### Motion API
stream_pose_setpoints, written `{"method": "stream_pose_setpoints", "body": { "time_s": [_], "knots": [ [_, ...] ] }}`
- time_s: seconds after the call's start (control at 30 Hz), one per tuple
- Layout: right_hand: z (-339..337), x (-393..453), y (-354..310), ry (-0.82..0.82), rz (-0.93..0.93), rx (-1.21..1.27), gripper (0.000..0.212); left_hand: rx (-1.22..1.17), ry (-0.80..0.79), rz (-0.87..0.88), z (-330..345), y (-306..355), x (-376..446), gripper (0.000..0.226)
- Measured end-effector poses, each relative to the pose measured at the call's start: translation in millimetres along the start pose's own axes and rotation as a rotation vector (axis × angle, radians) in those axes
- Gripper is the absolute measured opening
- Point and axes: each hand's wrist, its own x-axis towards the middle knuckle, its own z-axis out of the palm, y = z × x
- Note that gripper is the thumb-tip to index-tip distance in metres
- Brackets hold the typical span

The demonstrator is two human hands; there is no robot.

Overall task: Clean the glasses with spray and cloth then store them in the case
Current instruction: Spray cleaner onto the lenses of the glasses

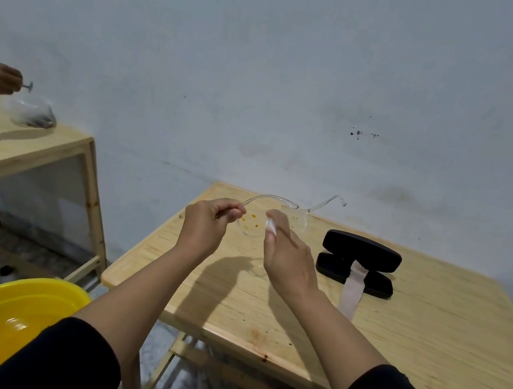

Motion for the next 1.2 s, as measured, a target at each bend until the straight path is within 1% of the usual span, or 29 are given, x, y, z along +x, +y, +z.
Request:
{"method": "stream_pose_setpoints", "body": {
  "time_s": [0.07,0.1,0.17,0.2,0.23,0.27,0.33,0.47,0.57,0.73,0.83,0.97,1.1,1.2],
  "knots": [
    [-1,-3,2,0.101,0.048,0.207,0.031,-0.02,0.023,-0.012,-4,-1,2,0.021],
    [-2,-4,3,0.158,0.125,0.387,0.029,-0.039,0.04,-0.024,-6,-1,3,0.023],
    [-4,-6,10,0.216,0.367,0.831,0.025,-0.08,0.075,-0.043,-12,-1,5,0.025],
    [-6,-6,15,0.207,0.485,1.019,0.024,-0.107,0.088,-0.051,-15,-1,6,0.025],
    [-8,-6,18,0.18,0.57,1.142,0.024,-0.138,0.096,-0.057,-16,-1,7,0.024],
    [-9,-5,21,0.146,0.619,1.223,0.023,-0.168,0.102,-0.057,-17,0,8,0.024],
    [-12,-1,22,0.089,0.638,1.319,0.022,-0.204,0.106,-0.041,-17,3,8,0.026],
    [-16,9,18,0.042,0.607,1.365,0.012,-0.222,0.089,-0.018,-13,9,8,0.022],
    [-14,13,16,0.017,0.61,1.352,0.01,-0.234,0.083,-0.015,-10,12,8,0.022],
    [5,10,2,-0.175,0.605,1.387,0.016,-0.251,0.067,-0.015,-2,17,8,0.018],
    [12,12,-5,-0.238,0.583,1.349,0.021,-0.245,0.056,-0.009,2,19,8,0.018],
    [12,14,-4,-0.205,0.534,1.205,0.019,-0.23,0.063,-0.013,-1,18,10,0.018],
    [8,14,5,-0.16,0.527,0.966,0.029,-0.21,0.086,-0.035,-7,14,14,0.019],
    [1,13,12,-0.09,0.48,0.831,0.035,-0.195,0.101,-0.055,-11,10,16,0.019]
  ]
}}
